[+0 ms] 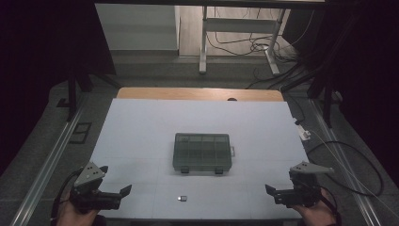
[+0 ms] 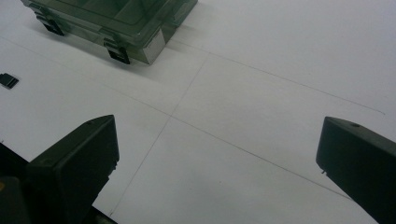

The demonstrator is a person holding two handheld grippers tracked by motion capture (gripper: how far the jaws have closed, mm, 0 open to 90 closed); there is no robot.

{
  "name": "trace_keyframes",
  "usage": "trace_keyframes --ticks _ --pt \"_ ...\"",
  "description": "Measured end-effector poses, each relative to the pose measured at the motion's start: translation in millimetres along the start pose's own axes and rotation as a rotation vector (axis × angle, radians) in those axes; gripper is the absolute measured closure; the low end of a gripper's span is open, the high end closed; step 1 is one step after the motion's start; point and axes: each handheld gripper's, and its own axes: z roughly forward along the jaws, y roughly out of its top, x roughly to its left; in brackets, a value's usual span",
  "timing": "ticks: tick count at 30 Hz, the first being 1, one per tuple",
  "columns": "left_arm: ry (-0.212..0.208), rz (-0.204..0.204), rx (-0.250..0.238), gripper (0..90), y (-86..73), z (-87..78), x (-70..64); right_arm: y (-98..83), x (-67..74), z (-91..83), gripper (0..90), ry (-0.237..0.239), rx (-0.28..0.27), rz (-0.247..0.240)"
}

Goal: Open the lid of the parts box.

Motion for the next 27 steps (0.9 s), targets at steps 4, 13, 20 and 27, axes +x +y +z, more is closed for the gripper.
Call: trace_keyframes --ticks 4,13,20,27 --pt "0.004 0.002 0.007 0.0 0.6 1.0 -0.6 0.1 -0.7 0.3 0.0 0.004 0.002 0.005" --pt "-0.009 -0.001 0.013 0.0 3.6 2.9 -2.0 1.7 -1.7 3.3 0.0 0.025 0.034 0.005" --pt "-0.029 0.007 0.011 0.0 9.8 9.2 -3.9 5.5 -1.1 2.6 0.0 0.037 -0.023 -0.017" --pt "-0.039 0.018 0.002 0.0 14.1 16.7 -1.9 11.8 -1.2 4.4 0.0 0.069 -0.051 -0.035"
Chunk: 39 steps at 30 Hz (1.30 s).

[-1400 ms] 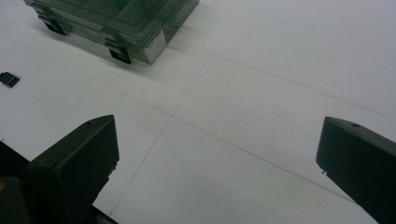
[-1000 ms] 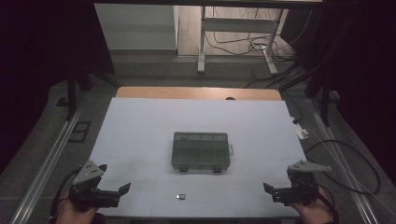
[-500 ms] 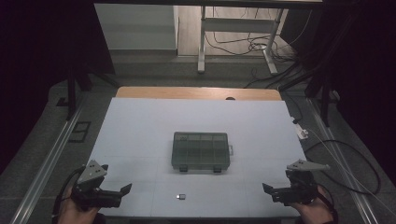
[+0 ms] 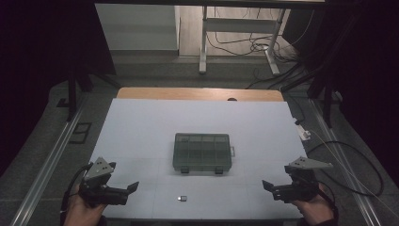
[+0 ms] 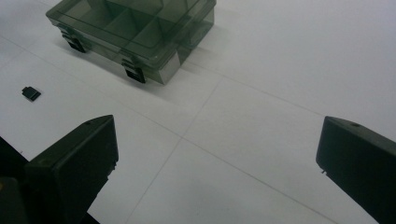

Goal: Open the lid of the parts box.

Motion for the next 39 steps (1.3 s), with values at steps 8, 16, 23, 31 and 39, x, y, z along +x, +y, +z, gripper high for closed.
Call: trace_keyframes --ticks 8,16,23,31,39 --pt "-0.036 0.014 -0.026 0.0 3.7 9.4 6.2 5.7 0.6 5.6 0.0 0.025 -0.032 -0.021" --pt "-0.074 0.025 -0.05 0.0 9.3 17.0 8.5 14.2 3.4 13.6 0.0 0.078 -0.057 -0.015" --pt "-0.104 0.034 -0.044 0.0 14.3 26.0 11.4 18.8 5.8 24.3 0.0 0.13 -0.041 -0.067" --pt "-0.115 0.062 -0.033 0.0 22.6 38.9 11.3 25.5 9.7 37.1 0.0 0.158 -0.019 -0.079" --pt "-0.122 0.076 -0.041 0.0 27.8 47.1 13.4 31.4 10.8 43.8 0.0 0.173 -0.031 -0.077"
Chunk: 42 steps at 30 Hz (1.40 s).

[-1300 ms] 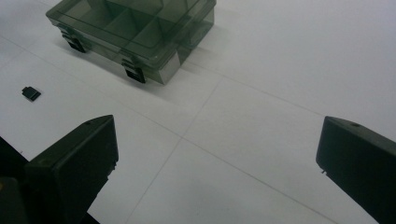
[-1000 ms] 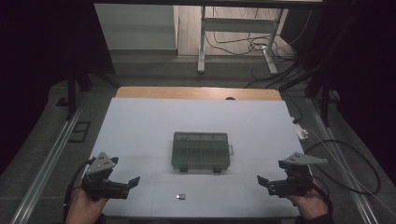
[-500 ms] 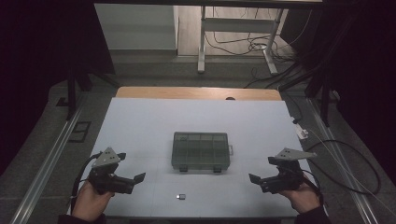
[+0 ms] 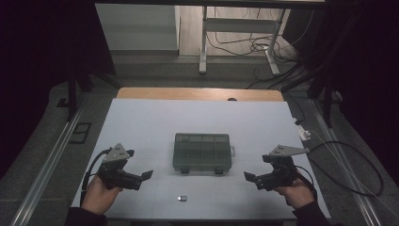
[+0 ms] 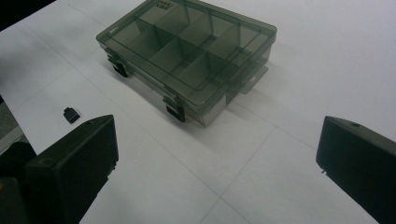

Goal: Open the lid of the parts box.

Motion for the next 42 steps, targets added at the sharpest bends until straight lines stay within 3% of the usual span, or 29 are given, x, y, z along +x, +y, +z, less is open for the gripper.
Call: trace_keyframes --ticks 6,11,18,31,36,42 --pt "-0.004 0.008 0.009 0.0 3.9 8.1 3.0 5.2 -0.9 10.2 0.0 0.01 0.013 0.006" --pt "-0.011 -0.006 -0.016 0.0 7.8 11.9 6.9 11.3 0.5 17.6 0.0 0.027 0.021 0.024" --pt "-0.021 -0.011 -0.025 0.0 12.9 17.0 10.2 16.4 1.7 26.8 0.0 0.02 0.034 0.002" --pt "-0.019 -0.029 0.015 0.0 22.7 32.5 14.7 25.4 3.0 46.9 0.0 0.036 0.077 -0.036" --pt "-0.055 -0.043 0.008 0.0 26.9 40.0 14.4 27.5 3.0 53.0 0.0 0.038 0.092 -0.033" --pt "-0.068 -0.039 0.009 0.0 32.0 48.5 13.3 29.5 3.1 59.3 0.0 0.037 0.124 -0.047"
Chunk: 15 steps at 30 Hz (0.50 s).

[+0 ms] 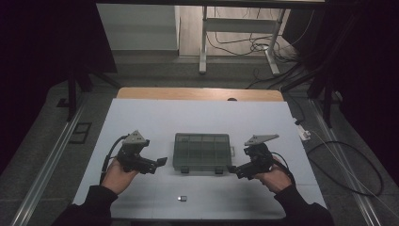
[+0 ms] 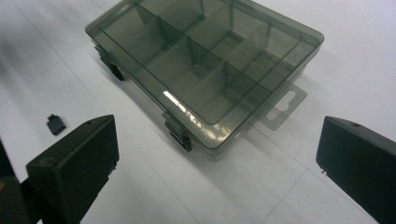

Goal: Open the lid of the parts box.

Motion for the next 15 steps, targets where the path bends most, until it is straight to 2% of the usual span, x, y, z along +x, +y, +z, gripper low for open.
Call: trace_keyframes --ticks 3,7,11,15 --pt "-0.002 0.002 0.009 0.0 2.0 4.1 -0.1 0.9 0.4 2.2 0.0 -0.01 0.013 -0.003" --pt "-0.027 0.004 0.018 0.0 4.0 8.8 0.9 3.3 1.1 6.3 0.0 -0.013 0.04 -0.004" --pt "-0.059 -0.003 -0.001 0.0 6.1 11.3 2.4 5.9 1.3 8.5 0.0 -0.005 0.043 -0.008" --pt "-0.053 0.015 0.007 0.1 8.1 17.7 1.9 7.6 3.0 11.9 0.0 -0.009 0.058 -0.015"
